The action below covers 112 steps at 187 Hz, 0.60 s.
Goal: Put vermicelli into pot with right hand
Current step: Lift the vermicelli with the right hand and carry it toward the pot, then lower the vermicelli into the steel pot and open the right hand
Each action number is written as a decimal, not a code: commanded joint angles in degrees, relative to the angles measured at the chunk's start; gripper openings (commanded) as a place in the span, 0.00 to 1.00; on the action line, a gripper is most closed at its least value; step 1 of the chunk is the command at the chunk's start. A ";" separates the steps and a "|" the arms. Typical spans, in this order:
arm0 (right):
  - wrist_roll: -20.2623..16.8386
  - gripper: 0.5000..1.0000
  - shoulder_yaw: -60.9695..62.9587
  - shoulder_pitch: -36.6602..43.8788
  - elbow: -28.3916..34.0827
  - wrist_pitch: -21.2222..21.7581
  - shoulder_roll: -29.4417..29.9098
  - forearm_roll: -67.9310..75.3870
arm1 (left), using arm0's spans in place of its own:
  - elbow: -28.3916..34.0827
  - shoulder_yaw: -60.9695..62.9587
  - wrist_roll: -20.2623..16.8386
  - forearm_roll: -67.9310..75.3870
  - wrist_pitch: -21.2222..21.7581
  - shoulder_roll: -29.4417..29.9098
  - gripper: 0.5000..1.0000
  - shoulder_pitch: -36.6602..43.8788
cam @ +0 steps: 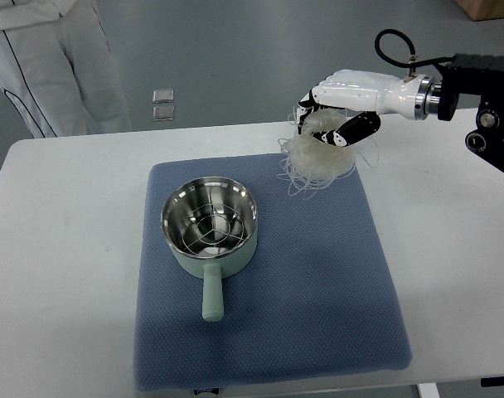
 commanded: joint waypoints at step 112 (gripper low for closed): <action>-0.42 0.00 -0.10 4.76 -0.09 1.07 14.80 -0.01 | 0.00 0.09 0.00 0.00 -0.07 0.00 1.00 0.00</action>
